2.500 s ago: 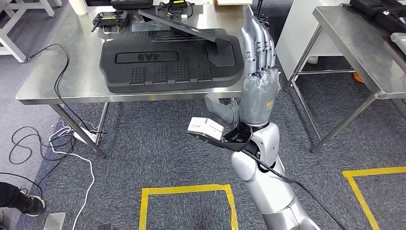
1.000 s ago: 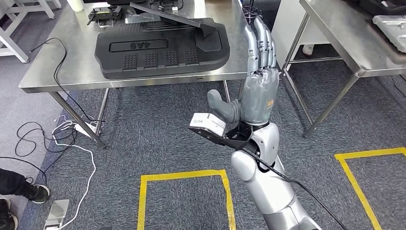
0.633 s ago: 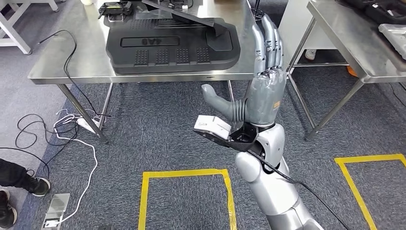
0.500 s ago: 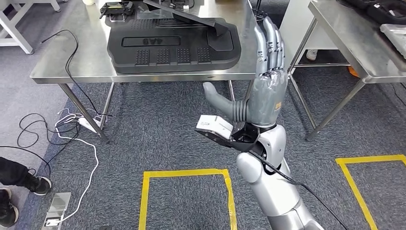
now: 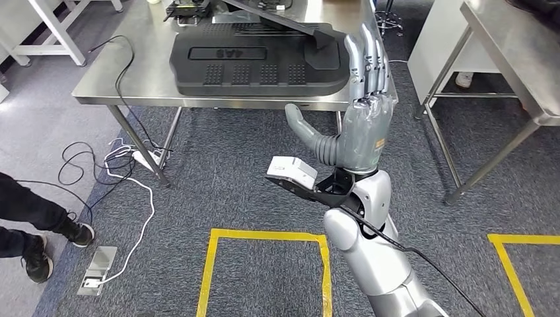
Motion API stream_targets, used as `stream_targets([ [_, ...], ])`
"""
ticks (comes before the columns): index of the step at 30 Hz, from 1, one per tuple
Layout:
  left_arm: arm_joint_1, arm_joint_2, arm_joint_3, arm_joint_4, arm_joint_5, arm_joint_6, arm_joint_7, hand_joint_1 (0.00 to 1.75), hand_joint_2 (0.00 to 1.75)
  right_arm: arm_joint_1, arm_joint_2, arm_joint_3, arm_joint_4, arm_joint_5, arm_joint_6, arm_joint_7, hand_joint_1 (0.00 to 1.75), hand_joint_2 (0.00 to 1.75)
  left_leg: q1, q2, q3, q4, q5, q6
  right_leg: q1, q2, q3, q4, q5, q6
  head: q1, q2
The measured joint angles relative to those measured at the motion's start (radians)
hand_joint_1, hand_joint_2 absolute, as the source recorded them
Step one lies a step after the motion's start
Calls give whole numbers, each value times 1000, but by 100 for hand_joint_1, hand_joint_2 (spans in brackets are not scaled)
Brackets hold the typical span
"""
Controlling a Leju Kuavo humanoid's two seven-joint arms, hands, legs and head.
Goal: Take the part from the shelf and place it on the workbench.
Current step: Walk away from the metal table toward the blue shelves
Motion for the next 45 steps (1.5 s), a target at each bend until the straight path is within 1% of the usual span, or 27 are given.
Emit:
stream_targets([
  [2, -2, 0, 0, 0, 0, 0, 0, 0, 0, 0, -1, 0, 0, 2, 0, 1, 0, 175, -5, 38, 66, -138, 52, 9, 4, -15, 1, 4, -5, 6, -2, 0],
  [4, -3, 0, 0, 0, 0, 0, 0, 0, 0, 0, -2, 0, 0, 3, 0, 3, 0, 175, -12, 58, 86, -197, 65, 18, 9, -29, 1, 6, -8, 14, -2, 0],
  [6, -2, 0, 0, 0, 0, 0, 0, 0, 0, 0, -3, 0, 0, 5, 0, 7, 0, 175, -13, 40, 83, -201, 70, 27, 11, -43, 2, 5, -10, 24, 0, 0],
  [8, -3, 0, 0, 0, 0, 0, 0, 0, 0, -1, -4, 0, -1, 6, 0, 11, 0, 175, -8, 24, 82, -208, 77, 39, 6, -21, -6, 31, -35, 35, 2, 0],
  [11, -5, 0, 0, 0, 0, -1, 0, 0, 0, 1, -7, 0, -3, 7, 0, 16, 0, 175, -5, -1, 80, -211, 83, 49, 2, 38, -83, 203, -127, 44, 11, 0],
  [12, -4, 0, 0, 0, 0, -1, 0, 0, 0, 4, -8, 0, -3, 7, 0, 17, 0, 175, -6, -10, 79, -211, 83, 50, 2, 44, -111, 261, -146, 45, 13, 0],
  [13, -4, 0, 0, 0, 0, -2, 0, 0, 0, 6, -10, 0, -3, 7, 0, 18, 0, 175, -6, -21, 78, -210, 84, 50, 2, 47, -126, 291, -147, 46, 14, 0],
  [14, -3, 0, 0, 0, 0, -2, 0, 0, 0, 7, -11, 0, -3, 7, 0, 20, 0, 175, -6, -32, 78, -209, 84, 50, 1, 49, -123, 280, -127, 45, 15, 0],
  [15, -3, 0, 0, 0, 0, -2, 1, 0, 0, 7, -12, 0, -3, 8, 0, 21, 0, 175, -5, -44, 79, -207, 83, 49, 0, 54, -101, 230, -91, 43, 15, 0],
  [17, -4, 0, 0, 0, -1, -2, 1, 0, 0, 7, -12, 0, -3, 9, 0, 22, 0, 175, -5, -66, 77, -201, 82, 45, -4, 90, -41, 92, -24, 38, 17, 0],
  [19, -6, 0, 0, 0, -1, -2, 1, 0, 0, 7, -13, 0, -4, 11, 0, 24, 0, 175, -4, -85, 67, -196, 84, 34, -6, 120, -14, 21, -5, 34, 18, 0],
  [21, -4, 0, 0, 0, -2, -2, 2, 0, 0, 8, -15, 0, -5, 13, 0, 25, 0, 175, -2, -103, 59, -199, 90, 20, -4, 110, -13, 14, -6, 25, 17, 0],
  [23, -3, 0, 0, 0, -2, -2, 2, 0, 0, 7, -15, 0, -7, 14, 0, 26, 0, 175, -3, -83, 52, -182, 76, 7, -7, 88, -10, 6, 0, 12, 13, 0],
  [24, -3, 1, 0, 0, -1, -2, 2, 0, 0, 7, -16, 0, -8, 15, 0, 26, 0, 175, -4, -62, 38, -147, 54, 1, -8, 76, -8, 2, 2, 6, 9, 0],
  [26, -6, 0, 0, 0, -1, -2, 3, 0, 0, 9, -17, 0, -11, 15, 0, 26, 0, 175, -3, -22, -15, -25, -9, -8, -6, 52, -7, 1, 1, -2, 0, 0],
  [28, -4, 0, 0, 0, 0, -2, 3, 0, 0, 12, -18, 0, -11, 15, 0, 27, 0, 175, 0, -11, -58, 72, -40, -13, -3, 28, -7, 2, -1, -4, -1, 0],
  [29, -2, 0, 0, 0, 1, -2, 3, 0, 0, 13, -18, 0, -11, 14, 0, 27, 0, 175, 1, -8, -55, 71, -31, -14, -3, 18, -7, 2, -2, -4, -1, 0],
  [30, -1, 0, 0, 0, 2, -1, 3, 0, 0, 13, -18, 0, -11, 14, 0, 27, 0, 175, 2, -4, -33, 31, -5, -13, -3, 9, -5, 2, -3, -3, -2, 0],
  [32, -1, 0, 0, 0, 3, -1, 2, 0, 0, 13, -19, 0, -11, 14, 0, 27, 0, 175, -1, 20, 37, -106, 54, -6, 0, -5, -2, 5, -8, 4, -3, 0],
  [34, -1, 0, 0, 0, 4, 0, 2, 0, 0, 13, -19, 0, -11, 14, 0, 27, 0, 175, -6, 39, 74, -188, 78, 4, 5, -16, 0, 7, -13, 13, -2, 0],
  [36, 1, 0, 0, 0, 6, 1, 2, 0, 0, 12, -19, 0, -11, 14, 0, 27, 0, 175, -9, 33, 73, -197, 76, 14, 8, -26, 2, 6, -14, 22, 0, 0],
  [38, 3, 0, 0, 0, 8, 1, 2, 0, 0, 11, -19, 0, -11, 14, 0, 27, 0, 175, -6, 24, 74, -203, 80, 27, 4, -15, 0, 19, -30, 32, 2, 0],
  [39, 2, 0, 0, 0, 8, 1, 2, 0, 0, 11, -19, 0, -11, 14, 0, 27, 0, 175, -4, 19, 75, -207, 83, 33, 2, 1, -12, 49, -52, 37, 3, 0],
  [41, 0, 0, 0, 0, 8, 1, 2, 0, 0, 13, -20, 0, -11, 15, 0, 27, 0, 175, -3, 10, 76, -210, 85, 42, 0, 36, -65, 164, -114, 41, 8, 0],
  [43, 1, -1, 0, 0, 8, 1, 2, 0, 0, 17, -21, 0, -11, 15, 0, 28, 0, 175, -4, -3, 76, -209, 85, 44, 0, 46, -119, 275, -148, 44, 11, 0],
  [44, 2, -1, 0, 0, 8, 1, 2, 0, 0, 18, -21, 0, -11, 16, 0, 29, 0, 175, -5, -10, 76, -208, 84, 44, -1, 47, -127, 284, -137, 44, 12, 0],
  [45, 2, -2, 0, 0, 7, 1, 2, 0, 0, 19, -21, 0, -11, 16, 0, 29, 0, 175, -4, -18, 77, -206, 84, 43, -2, 48, -117, 256, -108, 44, 12, 0],
])
